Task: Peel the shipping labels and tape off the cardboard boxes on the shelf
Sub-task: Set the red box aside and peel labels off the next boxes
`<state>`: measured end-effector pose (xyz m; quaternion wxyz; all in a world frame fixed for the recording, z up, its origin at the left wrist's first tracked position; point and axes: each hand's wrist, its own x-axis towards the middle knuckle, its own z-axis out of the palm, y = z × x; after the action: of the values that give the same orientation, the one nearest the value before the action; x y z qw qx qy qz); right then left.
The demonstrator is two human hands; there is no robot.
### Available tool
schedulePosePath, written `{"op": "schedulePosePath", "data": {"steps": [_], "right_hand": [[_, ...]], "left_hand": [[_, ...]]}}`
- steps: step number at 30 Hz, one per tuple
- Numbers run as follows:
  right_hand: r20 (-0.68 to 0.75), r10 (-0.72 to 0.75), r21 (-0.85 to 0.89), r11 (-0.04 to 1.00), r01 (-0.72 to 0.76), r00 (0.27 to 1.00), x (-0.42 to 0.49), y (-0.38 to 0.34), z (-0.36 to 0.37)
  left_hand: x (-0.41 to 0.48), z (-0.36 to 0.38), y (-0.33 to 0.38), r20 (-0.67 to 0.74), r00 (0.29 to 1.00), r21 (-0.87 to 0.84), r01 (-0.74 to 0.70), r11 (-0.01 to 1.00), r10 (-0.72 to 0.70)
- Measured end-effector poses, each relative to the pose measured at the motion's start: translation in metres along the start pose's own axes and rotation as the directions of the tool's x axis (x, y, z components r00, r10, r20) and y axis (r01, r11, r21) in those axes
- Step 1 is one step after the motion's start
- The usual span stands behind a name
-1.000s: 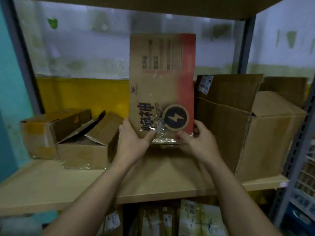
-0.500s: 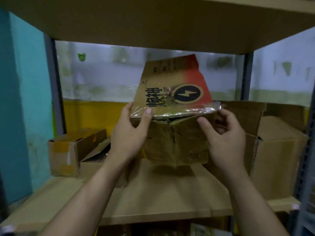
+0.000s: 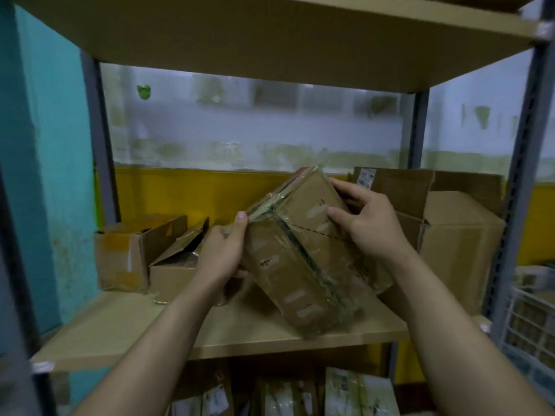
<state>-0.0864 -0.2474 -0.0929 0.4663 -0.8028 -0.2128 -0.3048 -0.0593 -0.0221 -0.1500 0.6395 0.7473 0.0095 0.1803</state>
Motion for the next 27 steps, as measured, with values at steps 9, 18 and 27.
{"op": "schedulePosePath", "data": {"steps": [9, 18, 27], "right_hand": [[-0.311, 0.182, -0.051, 0.977, -0.208, 0.933, -0.018, 0.022, 0.005], [0.136, 0.694, 0.688, 0.447, -0.571, 0.707, -0.057, 0.052, 0.014], [-0.209, 0.378, 0.604, 0.775, -0.185, 0.902, -0.022, 0.022, 0.011]], "left_hand": [[-0.006, 0.004, 0.057, 0.088, 0.902, 0.478, -0.41, 0.777, 0.422], [-0.01, 0.018, 0.059, 0.022, 0.902, 0.361, -0.409, 0.838, 0.431], [0.002, -0.013, 0.058, 0.065, 0.942, -0.011, -0.33, 0.944, 0.33]]}}
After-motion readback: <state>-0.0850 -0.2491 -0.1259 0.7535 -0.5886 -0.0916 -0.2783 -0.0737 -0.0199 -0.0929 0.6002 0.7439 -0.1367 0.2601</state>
